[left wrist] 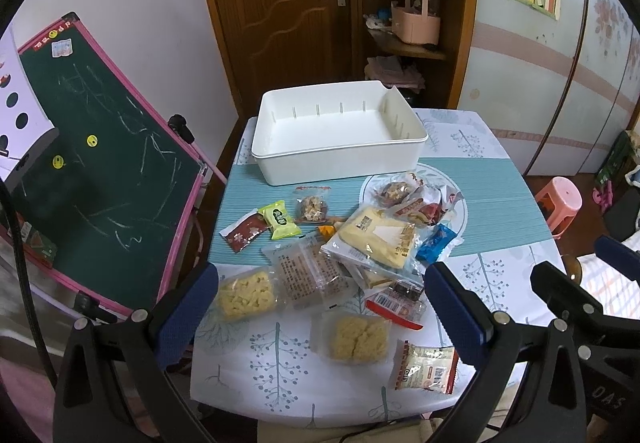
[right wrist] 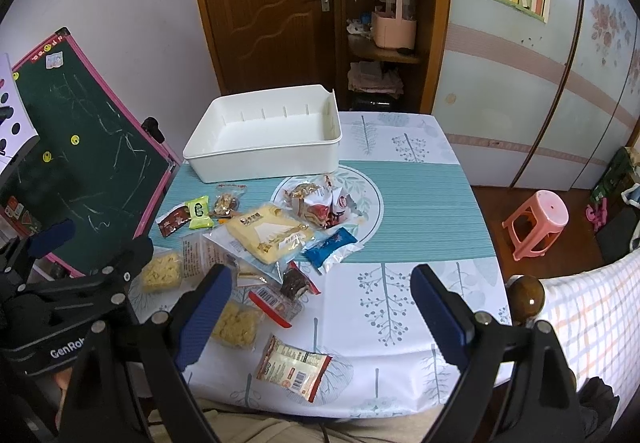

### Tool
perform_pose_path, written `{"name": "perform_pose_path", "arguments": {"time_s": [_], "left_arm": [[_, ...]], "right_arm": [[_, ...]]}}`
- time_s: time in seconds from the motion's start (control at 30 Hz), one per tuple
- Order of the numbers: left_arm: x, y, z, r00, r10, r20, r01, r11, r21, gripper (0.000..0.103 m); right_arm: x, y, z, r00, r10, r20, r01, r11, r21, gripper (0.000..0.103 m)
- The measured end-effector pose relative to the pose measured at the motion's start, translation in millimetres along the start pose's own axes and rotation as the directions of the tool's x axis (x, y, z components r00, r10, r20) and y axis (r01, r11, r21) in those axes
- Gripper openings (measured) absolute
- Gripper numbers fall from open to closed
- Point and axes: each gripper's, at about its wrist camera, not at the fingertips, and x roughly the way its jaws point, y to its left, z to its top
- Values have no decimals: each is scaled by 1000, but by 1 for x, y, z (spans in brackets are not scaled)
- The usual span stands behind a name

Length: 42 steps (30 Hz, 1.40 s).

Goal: Organize snacks

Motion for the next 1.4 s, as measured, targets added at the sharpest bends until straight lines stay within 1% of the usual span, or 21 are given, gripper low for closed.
{"name": "perform_pose_path", "arguments": {"time_s": [0.2, 0.43, 0.63, 0.73, 0.97, 1.1, 1.17, 1.2, 1.3, 1.4], "left_arm": [[3, -3, 0, 1000, -10, -15, 10, 1000, -5, 102], [4, -3, 1, 999, -39, -28, 38, 999, -17, 102], [6, -6, 4, 999, -44, -28, 44, 999, 2, 102], [3, -6, 7, 999, -45, -7, 45, 999, 7, 102], [0, -2, 16, 999, -45, 8, 44, 999, 6, 102], [1, 2, 24, 999, -53, 8, 53, 998, 23, 102], [2, 9, 32, 998, -56, 12, 56, 998, 29, 102], [3, 13, 36, 999, -45, 17, 45, 998, 39, 102], [12, 26, 42, 999, 23, 26, -24, 998, 59, 102], [33, 49, 43, 999, 53, -9, -52, 997, 49, 102]], "right_arm": [[-3, 1, 2, 1000, 0, 11, 0, 1000, -12, 92], [-8, 0, 6, 1000, 7, 20, -7, 1000, -19, 92], [-9, -2, 8, 1000, 3, 30, -2, 1000, -23, 92], [-12, -1, 12, 999, -14, 52, 15, 999, -34, 92], [-16, 1, 19, 996, 28, 83, -23, 998, -53, 90], [-28, 9, 25, 988, 22, 155, -6, 995, -104, 88], [-30, 13, 31, 986, 30, 164, -10, 992, -123, 88], [-30, 14, 35, 986, 40, 163, -20, 992, -125, 88], [-22, 13, 49, 985, 88, 149, -69, 989, -128, 88], [-5, 15, 57, 989, 95, 117, -78, 987, -144, 88]]}}
